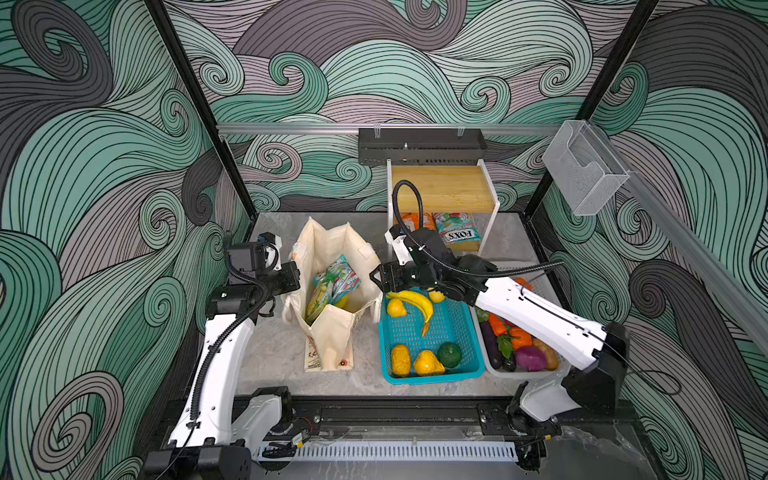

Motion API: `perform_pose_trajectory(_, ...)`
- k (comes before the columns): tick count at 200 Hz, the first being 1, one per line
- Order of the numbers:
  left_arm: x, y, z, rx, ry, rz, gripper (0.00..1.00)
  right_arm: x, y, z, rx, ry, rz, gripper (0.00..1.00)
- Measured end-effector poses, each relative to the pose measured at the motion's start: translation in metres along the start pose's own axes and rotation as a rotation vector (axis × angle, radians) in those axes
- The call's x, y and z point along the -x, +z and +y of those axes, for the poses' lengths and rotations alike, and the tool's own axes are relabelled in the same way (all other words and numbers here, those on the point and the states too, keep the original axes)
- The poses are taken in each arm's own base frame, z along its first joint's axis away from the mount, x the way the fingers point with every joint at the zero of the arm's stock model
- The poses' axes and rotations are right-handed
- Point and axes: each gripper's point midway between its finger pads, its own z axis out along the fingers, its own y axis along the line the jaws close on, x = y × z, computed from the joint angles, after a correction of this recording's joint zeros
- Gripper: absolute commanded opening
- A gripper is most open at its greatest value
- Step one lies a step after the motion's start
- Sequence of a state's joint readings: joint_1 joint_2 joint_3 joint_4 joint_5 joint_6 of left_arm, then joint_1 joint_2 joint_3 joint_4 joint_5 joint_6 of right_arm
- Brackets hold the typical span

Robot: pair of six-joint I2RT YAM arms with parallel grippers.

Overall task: Place the food into the grocery bag and tie it
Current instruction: 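Open the right gripper and raise it out of the tote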

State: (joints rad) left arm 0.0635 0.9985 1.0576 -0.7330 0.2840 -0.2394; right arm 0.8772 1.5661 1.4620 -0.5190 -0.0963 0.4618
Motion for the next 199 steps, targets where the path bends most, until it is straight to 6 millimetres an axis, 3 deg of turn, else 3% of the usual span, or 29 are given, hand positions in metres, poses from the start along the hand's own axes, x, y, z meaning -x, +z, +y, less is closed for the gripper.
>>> perform_pose_trajectory(30,-0.001,0.0,0.003,0.018,-0.002,0.001,0.0,-0.025,0.038,-0.003,0.02,0.036,0.091,0.15)
perform_pose_trajectory(50,0.0,0.0,0.006,0.037,-0.004,-0.003,0.0,-0.028,0.039,-0.003,0.026,0.042,0.092,0.0)
perform_pose_trajectory(84,0.008,-0.016,0.011,0.098,-0.031,-0.015,0.0,-0.022,0.025,0.002,0.03,0.019,0.081,0.0)
perform_pose_trajectory(127,0.046,-0.078,0.017,0.269,-0.037,-0.103,0.0,0.009,-0.013,0.015,0.05,-0.019,0.009,0.0)
perform_pose_trajectory(148,0.058,-0.099,0.016,0.3,-0.033,-0.148,0.0,0.025,-0.03,0.022,0.062,-0.031,-0.03,0.0)
perform_pose_trajectory(165,0.059,-0.098,0.016,0.305,-0.035,-0.136,0.0,0.037,-0.04,0.03,0.082,-0.041,-0.058,0.0)
perform_pose_trajectory(199,0.049,-0.075,0.016,0.274,-0.043,-0.046,0.0,0.045,-0.042,0.039,0.106,-0.046,-0.044,0.0)
